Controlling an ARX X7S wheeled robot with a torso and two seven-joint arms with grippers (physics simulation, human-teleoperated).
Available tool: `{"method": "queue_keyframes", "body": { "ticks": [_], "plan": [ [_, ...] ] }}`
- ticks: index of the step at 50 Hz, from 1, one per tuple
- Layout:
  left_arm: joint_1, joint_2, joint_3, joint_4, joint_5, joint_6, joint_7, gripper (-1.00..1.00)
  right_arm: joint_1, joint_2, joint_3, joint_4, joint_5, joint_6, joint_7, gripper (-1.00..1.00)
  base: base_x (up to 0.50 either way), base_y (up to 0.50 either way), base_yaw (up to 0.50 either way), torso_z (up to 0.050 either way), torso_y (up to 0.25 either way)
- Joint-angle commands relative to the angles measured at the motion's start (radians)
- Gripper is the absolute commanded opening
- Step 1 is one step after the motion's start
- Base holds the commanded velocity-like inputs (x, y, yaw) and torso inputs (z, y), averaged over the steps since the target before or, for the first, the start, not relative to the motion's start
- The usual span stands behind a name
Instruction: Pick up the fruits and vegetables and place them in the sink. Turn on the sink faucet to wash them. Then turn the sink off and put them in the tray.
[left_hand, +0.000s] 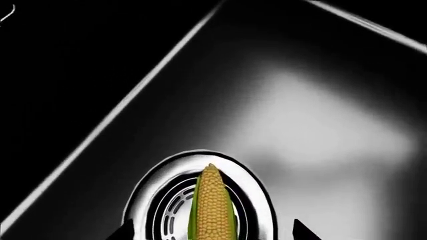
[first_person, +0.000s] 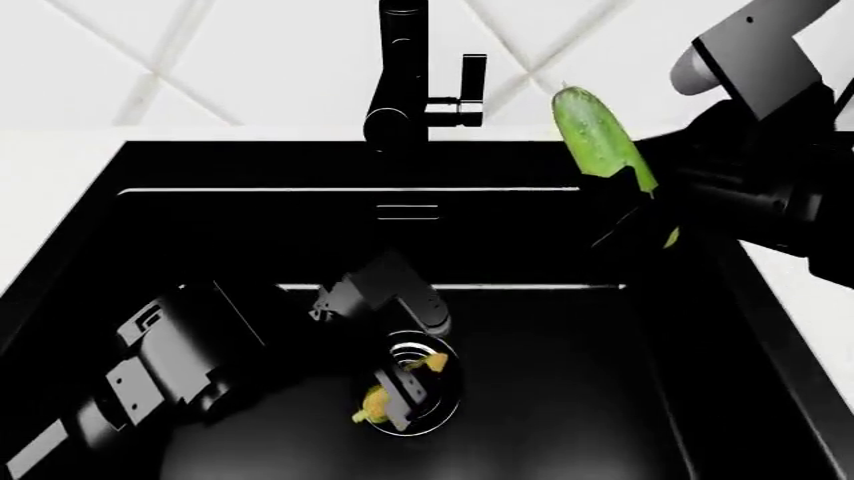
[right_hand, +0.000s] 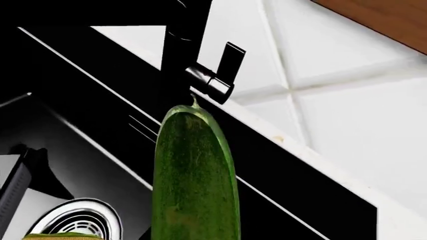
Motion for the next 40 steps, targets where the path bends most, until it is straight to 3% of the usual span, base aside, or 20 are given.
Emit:
{"method": "queue_keyframes", "body": {
  "ticks": [1,9,40],
  "plan": [
    [0.019,0.036,0.051,-0.079,0.049,0.065,0.024,1.0,0.009,0.003,0.005,0.011,-0.05,-0.009,-0.025,-1.0,0.0,0.0,0.0,0.0,0.0],
    [0.05,0.035,0.104,-0.116,0.106,0.122,0.025,1.0,0.0,-0.004,0.0,0.016,-0.074,-0.025,-0.037,-1.0,0.0,0.0,0.0,0.0,-0.188],
    [0.096,0.088,0.186,-0.234,0.172,0.203,0.042,1.0,-0.032,-0.003,-0.009,0.002,-0.069,-0.041,-0.023,-1.0,0.0,0.0,0.0,-0.005,-0.003]
  ]
}}
